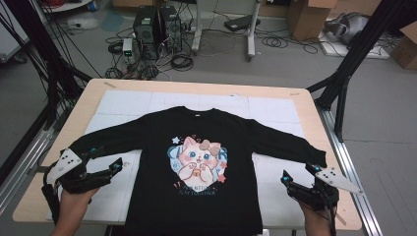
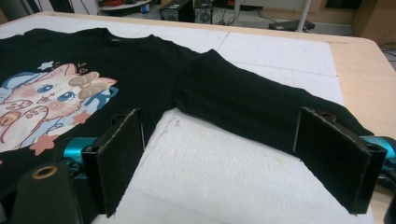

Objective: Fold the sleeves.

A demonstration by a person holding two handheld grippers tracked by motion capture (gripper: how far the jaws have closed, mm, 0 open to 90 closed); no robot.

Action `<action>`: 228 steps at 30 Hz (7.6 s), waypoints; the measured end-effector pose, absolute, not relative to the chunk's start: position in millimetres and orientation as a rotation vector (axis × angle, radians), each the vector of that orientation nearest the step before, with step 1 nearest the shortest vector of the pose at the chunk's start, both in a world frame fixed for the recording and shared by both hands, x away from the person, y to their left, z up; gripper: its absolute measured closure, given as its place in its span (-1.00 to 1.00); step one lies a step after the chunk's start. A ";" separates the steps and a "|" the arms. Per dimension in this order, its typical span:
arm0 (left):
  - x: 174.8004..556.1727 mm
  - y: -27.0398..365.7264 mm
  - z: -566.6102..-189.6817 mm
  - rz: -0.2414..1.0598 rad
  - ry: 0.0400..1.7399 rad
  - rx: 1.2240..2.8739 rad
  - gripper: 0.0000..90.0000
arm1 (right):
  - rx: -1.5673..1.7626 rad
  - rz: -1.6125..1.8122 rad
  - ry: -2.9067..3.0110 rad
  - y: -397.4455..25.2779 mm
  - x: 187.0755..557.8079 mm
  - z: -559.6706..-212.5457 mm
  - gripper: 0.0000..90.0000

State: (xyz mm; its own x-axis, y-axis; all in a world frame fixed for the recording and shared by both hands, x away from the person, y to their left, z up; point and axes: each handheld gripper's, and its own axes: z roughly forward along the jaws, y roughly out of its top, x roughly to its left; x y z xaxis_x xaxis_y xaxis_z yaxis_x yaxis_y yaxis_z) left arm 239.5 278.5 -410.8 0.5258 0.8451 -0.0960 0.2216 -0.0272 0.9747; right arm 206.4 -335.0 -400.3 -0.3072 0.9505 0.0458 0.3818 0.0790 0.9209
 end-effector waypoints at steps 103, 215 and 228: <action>359.8 174.1 -400.0 0.683 1.035 1.907 0.95 | 1.359 1.263 1.699 -342.3 195.2 -393.5 -0.67; 324.0 24.1 -391.0 0.250 0.705 1.989 -0.10 | 1.392 1.230 1.674 -348.7 186.9 -393.7 -0.67; 320.6 166.2 -389.3 0.465 0.969 1.720 -0.53 | 1.391 1.231 1.676 -344.8 200.9 -392.5 -0.67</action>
State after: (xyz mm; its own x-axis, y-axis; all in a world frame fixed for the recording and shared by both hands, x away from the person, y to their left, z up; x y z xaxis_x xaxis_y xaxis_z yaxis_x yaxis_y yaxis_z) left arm 320.6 166.2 -389.3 0.5955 0.7895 -0.1487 0.3782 -0.1122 0.9189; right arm 200.9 -344.8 -392.5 -0.2449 0.9651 0.0926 0.3771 0.0068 0.9262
